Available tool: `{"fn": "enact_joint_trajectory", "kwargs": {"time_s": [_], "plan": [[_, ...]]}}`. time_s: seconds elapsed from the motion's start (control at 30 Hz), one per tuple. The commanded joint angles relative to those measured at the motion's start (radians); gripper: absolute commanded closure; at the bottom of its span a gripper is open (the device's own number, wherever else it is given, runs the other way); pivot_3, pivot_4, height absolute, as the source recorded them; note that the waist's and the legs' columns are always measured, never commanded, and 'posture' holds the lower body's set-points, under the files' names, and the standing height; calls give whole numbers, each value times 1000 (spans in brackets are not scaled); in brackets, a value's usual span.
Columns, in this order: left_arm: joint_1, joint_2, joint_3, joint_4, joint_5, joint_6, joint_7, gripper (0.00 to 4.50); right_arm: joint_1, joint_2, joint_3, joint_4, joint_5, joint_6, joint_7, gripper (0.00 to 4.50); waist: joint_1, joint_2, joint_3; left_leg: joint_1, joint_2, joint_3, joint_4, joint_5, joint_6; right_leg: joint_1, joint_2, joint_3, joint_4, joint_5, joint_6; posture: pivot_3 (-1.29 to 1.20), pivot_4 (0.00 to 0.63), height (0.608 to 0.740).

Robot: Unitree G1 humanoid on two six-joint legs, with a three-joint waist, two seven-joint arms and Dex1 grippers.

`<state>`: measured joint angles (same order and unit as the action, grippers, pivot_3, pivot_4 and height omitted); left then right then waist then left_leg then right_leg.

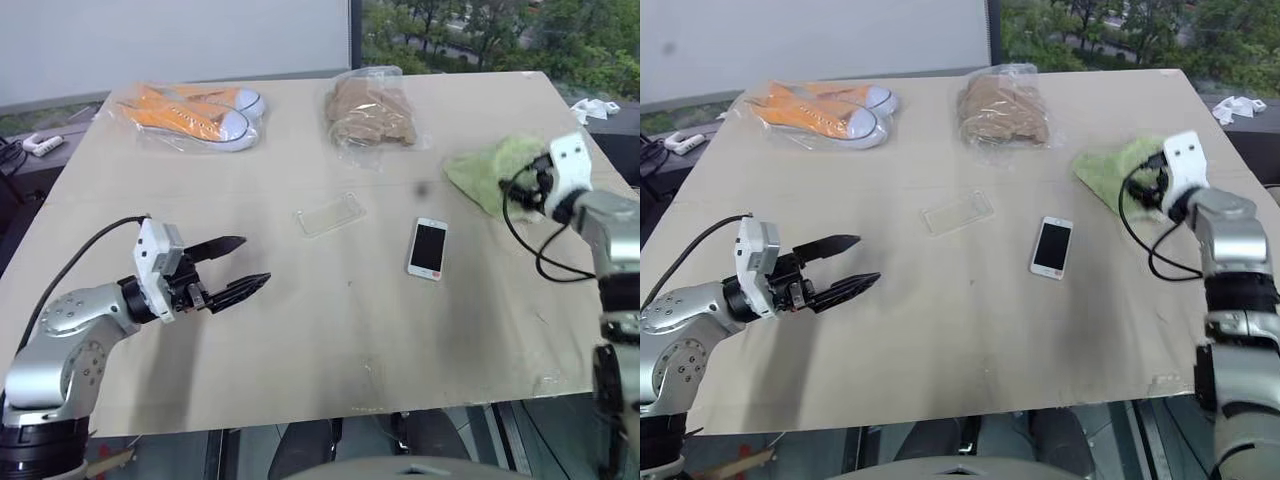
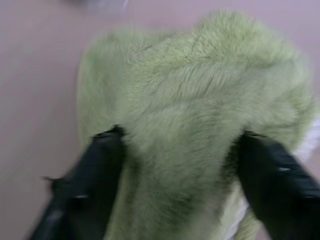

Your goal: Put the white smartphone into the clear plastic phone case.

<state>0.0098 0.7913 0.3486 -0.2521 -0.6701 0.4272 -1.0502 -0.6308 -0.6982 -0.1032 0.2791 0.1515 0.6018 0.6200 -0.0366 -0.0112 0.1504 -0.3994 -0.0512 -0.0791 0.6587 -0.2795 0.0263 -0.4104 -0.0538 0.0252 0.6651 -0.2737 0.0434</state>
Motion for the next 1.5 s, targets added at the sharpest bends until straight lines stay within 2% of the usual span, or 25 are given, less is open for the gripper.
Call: {"fn": "enact_joint_trajectory", "kwargs": {"time_s": [0.03, 0.3, 0.53, 0.67, 0.83, 0.9, 1.03, 1.17, 1.3, 1.5], "plan": [[-20, 1, 22, 1, -20, -20, -20, 0, 28, -68, -60, -182, 53, 80, 40, 50, -3, 0, 0, 0, 0, 0, 0, 0, 0, 0, 0, 0, 0, 0, 0, 0, 150, 740], [-71, -13, -14, 37, -16, -21, -47, 0, 138, -157, -175, -351, 136, 169, 66, 50, 6, 0, 0, 1, 0, 0, 1, 0, 0, 1, 0, 0, 1, 0, 0, 0, 150, 740], [-145, -30, -99, 114, 102, -61, 19, 0, 196, -137, -231, -531, 327, 216, 166, 50, 7, -1, 0, 1, 0, 0, 2, 0, 0, 1, 0, 0, 2, 0, 0, 0, 150, 740], [-184, -50, -131, 117, 123, -62, 33, 0, 198, -133, -287, -465, 256, 136, 44, 50, 22, -1, 0, 0, 0, 0, 5, 0, 0, 1, 0, 0, 2, 0, 0, 0, 150, 740], [-208, -58, -149, 141, 149, -85, 28, 0, 257, -182, -325, -486, 269, 130, 68, 50, 30, -1, -1, 0, 0, -1, 6, 0, 0, 1, 0, -1, 3, 0, 1, 0, 150, 740], [-229, -56, -171, 168, 171, -100, 21, 0, 274, -174, -340, -533, 325, 153, 100, 50, 26, -1, -1, 0, 0, -1, 6, 0, 0, 1, 0, -1, 3, 0, 1, 0, 150, 740], [-338, -87, -269, 309, 298, -200, 31, 0, 341, -95, -337, -703, 513, 175, 177, 50, 22, -1, -1, 1, 0, 0, 7, 0, 0, 2, 1, 0, 6, 0, 1, 0, 150, 740], [-473, -143, -352, 474, 395, -291, 32, 0, 445, -85, -311, -826, 620, 204, 229, 50, 36, -2, -1, 1, 0, -2, 10, 0, 1, 3, 0, -3, 7, 0, 1, 0, 150, 740], [-648, -221, -425, 713, 492, -365, 48, 0, 572, -76, -312, -933, 670, 193, 236, 50, 48, -4, -1, 0, -3, -1, 12, -1, 2, 3, 0, -5, 7, 1, 2, 0, 150, 740], [-792, -305, -482, 976, 569, -457, 10, 0, 697, -46, -298, -991, 622, 123, 188, 50, 47, -5, -2, 0, -3, -1, 13, -1, 2, 3, 1, -7, 9, 1, 2, 0, 150, 740]]}}
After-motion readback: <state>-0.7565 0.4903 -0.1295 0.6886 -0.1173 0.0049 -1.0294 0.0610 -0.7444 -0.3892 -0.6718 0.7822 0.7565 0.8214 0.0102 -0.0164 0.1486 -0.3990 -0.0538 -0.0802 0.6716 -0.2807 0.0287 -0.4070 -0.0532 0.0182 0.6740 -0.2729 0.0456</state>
